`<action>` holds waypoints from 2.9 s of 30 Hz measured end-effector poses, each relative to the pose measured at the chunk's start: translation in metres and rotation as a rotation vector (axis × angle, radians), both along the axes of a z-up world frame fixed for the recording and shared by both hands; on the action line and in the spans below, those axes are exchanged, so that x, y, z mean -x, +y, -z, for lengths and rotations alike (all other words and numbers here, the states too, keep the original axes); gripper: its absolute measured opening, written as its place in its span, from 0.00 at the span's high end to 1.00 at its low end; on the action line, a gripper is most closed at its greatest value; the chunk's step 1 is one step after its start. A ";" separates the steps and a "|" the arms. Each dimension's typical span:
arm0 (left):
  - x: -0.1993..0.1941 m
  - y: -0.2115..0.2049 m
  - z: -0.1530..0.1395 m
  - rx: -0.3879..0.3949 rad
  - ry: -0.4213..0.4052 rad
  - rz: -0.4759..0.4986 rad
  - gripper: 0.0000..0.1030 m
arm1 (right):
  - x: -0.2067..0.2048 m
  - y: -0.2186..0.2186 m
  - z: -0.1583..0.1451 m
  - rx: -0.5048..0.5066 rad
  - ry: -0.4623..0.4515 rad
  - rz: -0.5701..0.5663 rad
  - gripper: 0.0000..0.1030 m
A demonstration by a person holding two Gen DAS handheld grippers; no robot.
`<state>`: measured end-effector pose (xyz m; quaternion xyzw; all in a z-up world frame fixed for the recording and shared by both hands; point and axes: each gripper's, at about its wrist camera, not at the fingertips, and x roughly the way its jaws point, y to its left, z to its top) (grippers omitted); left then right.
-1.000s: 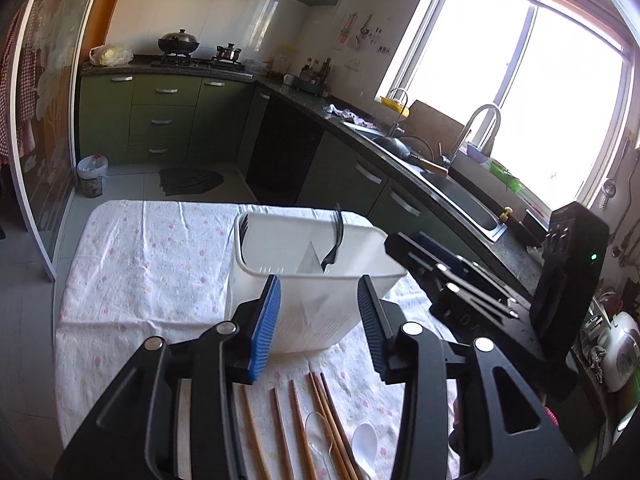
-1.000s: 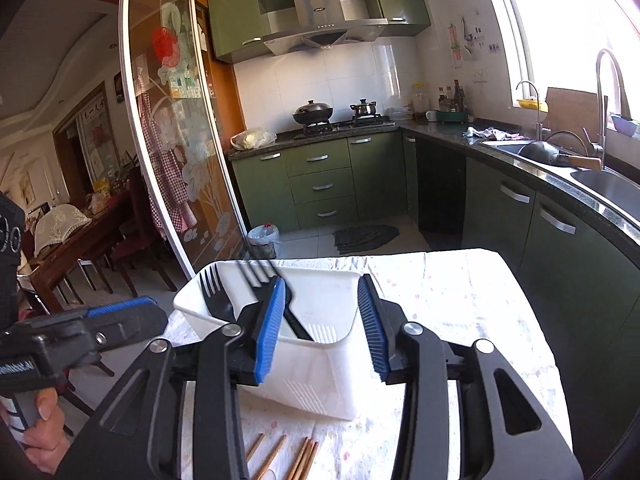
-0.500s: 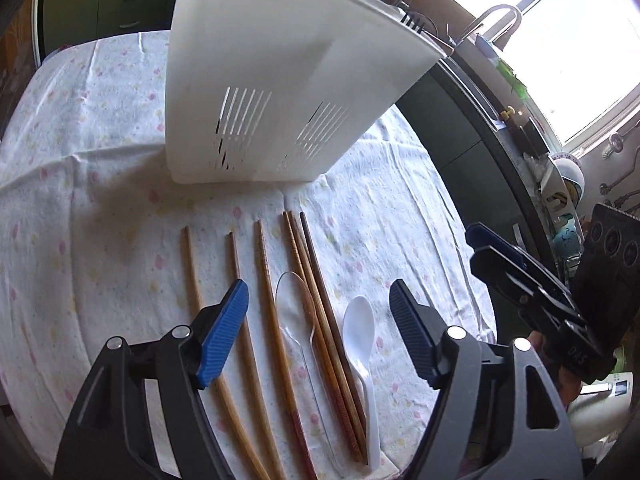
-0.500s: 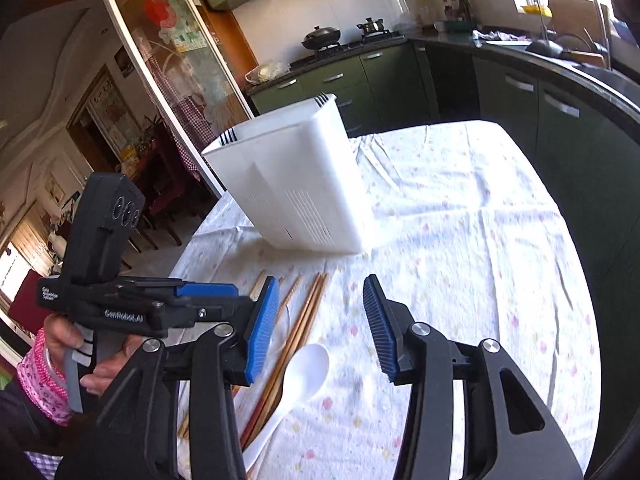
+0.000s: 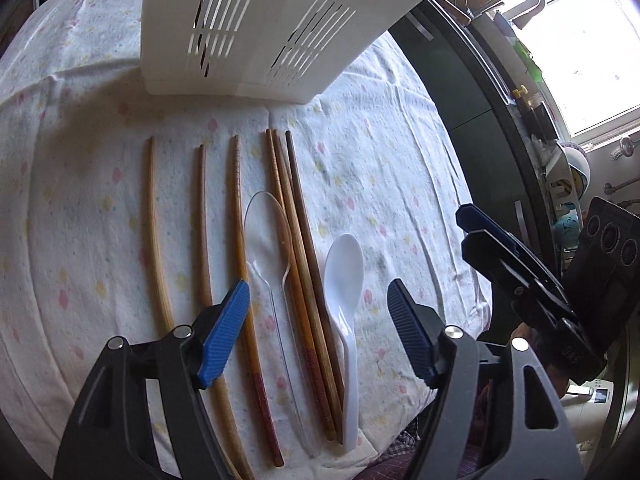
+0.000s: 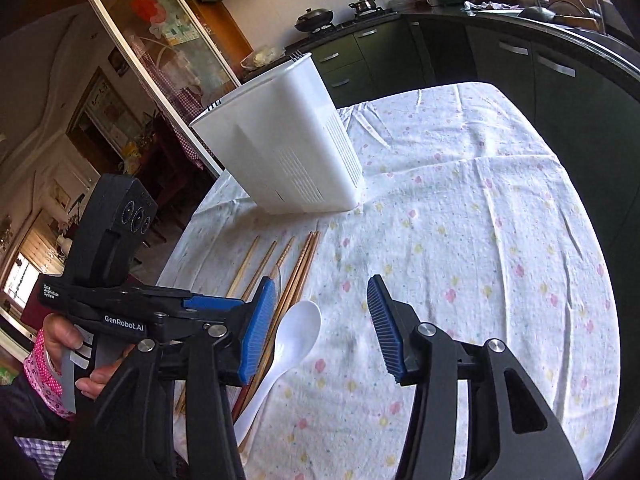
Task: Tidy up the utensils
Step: 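Grasp the clear plastic spoon with the left tool while the right grasps the white spoon, then drop the clear spoon into the caddy with the left tool while the right drops the white spoon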
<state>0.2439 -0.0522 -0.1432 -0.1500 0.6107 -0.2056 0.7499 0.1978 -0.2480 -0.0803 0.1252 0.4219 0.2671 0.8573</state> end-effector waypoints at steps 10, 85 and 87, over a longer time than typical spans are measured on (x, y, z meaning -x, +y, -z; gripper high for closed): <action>0.001 0.001 0.009 -0.121 0.022 -0.032 0.77 | 0.005 -0.002 -0.007 -0.005 -0.015 -0.001 0.48; -0.079 0.023 -0.212 -0.162 -1.147 -0.328 0.92 | -0.044 0.028 -0.179 -0.028 -0.599 0.168 0.98; -0.085 0.020 -0.199 -0.191 -1.135 -0.322 0.92 | -0.050 0.029 -0.185 -0.027 -0.615 0.180 0.98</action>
